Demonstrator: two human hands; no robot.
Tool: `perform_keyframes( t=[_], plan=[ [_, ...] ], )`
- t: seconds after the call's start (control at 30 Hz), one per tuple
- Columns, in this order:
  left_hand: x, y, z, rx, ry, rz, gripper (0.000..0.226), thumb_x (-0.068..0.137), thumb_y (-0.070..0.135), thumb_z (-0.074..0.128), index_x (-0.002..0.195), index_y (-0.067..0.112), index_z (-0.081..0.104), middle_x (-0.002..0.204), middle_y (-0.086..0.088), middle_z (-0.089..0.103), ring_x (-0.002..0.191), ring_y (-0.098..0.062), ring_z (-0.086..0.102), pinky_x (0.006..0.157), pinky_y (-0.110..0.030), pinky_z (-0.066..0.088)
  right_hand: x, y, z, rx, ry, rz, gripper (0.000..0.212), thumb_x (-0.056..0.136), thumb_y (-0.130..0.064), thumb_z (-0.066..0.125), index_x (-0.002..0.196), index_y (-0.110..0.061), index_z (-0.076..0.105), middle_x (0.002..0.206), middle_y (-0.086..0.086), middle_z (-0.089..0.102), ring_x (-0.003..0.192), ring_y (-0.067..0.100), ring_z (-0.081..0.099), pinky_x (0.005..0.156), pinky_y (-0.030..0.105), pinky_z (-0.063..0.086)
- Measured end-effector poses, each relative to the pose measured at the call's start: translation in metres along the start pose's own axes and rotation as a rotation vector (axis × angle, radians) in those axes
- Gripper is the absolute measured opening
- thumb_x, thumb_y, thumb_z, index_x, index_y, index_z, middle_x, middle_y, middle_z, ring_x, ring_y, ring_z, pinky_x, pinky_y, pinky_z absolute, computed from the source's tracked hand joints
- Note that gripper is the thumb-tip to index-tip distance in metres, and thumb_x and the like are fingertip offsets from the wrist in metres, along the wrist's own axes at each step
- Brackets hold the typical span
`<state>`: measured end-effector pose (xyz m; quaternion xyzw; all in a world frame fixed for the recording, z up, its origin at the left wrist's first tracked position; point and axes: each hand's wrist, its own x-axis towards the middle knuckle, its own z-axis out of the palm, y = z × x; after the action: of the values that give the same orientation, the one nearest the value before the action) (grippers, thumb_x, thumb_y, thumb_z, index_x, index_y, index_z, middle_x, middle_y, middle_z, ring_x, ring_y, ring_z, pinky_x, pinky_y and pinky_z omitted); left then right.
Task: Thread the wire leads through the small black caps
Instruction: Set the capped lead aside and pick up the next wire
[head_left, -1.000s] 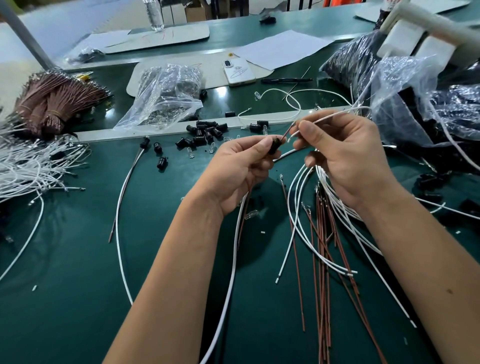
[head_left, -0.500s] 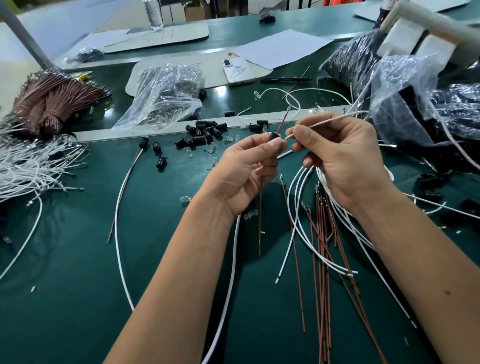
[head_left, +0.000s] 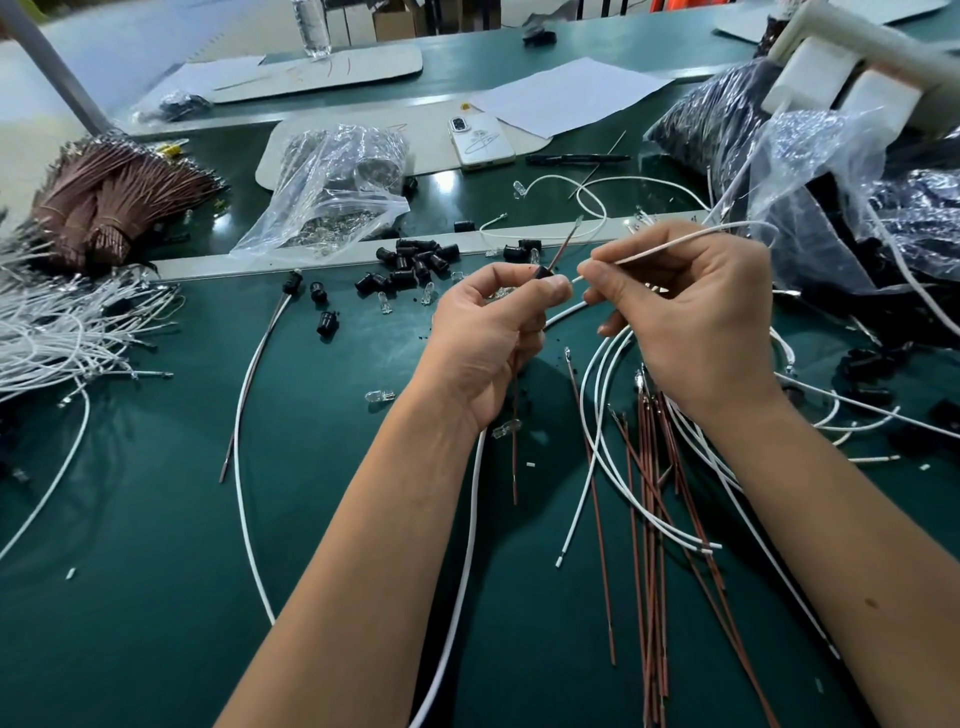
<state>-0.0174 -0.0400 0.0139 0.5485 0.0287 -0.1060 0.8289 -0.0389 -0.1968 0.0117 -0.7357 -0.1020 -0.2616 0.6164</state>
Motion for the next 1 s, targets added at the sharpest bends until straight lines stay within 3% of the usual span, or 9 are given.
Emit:
perform_keyframes(
  t=[0.27,0.43,0.57,1.0],
  plan=[
    [0.001,-0.003,0.000,-0.008,0.016,0.014,0.023,0.084,-0.004,0.074,0.085,0.013,0.059,0.068,-0.002,0.062,0.049,-0.008,0.038,0.047,-0.019,0.034,-0.001,0.001,0.002,-0.040,0.029,-0.055,0.008,0.087,-0.010,0.083,0.087,-0.012,0.075,0.078,0.002,0.075,0.067,0.020,0.075,0.051,0.027,0.059],
    [0.001,0.004,-0.007,0.001,-0.060,-0.058,0.015,0.088,-0.005,0.068,0.088,0.009,0.061,0.083,-0.013,0.072,0.050,-0.006,0.046,0.048,-0.013,0.036,0.005,0.000,-0.002,0.106,0.050,0.019,0.008,0.088,-0.010,0.083,0.090,-0.010,0.074,0.076,0.004,0.076,0.064,0.019,0.073,0.051,0.026,0.057],
    [0.002,0.007,-0.009,-0.052,-0.134,-0.107,0.008,0.094,-0.003,0.059,0.094,0.003,0.065,0.083,-0.014,0.073,0.055,-0.008,0.051,0.050,-0.011,0.040,0.006,0.001,-0.002,0.210,0.060,0.098,0.009,0.087,-0.009,0.082,0.091,-0.007,0.075,0.077,0.006,0.077,0.064,0.018,0.072,0.051,0.024,0.054],
    [0.000,0.001,-0.001,-0.201,-0.278,-0.207,0.020,0.100,0.009,0.051,0.101,-0.002,0.067,0.082,-0.010,0.069,0.057,-0.006,0.052,0.046,-0.010,0.041,0.004,-0.001,-0.001,0.224,0.091,0.094,0.011,0.086,-0.013,0.084,0.090,-0.013,0.074,0.078,0.008,0.077,0.062,0.020,0.073,0.047,0.023,0.051]
  ],
)
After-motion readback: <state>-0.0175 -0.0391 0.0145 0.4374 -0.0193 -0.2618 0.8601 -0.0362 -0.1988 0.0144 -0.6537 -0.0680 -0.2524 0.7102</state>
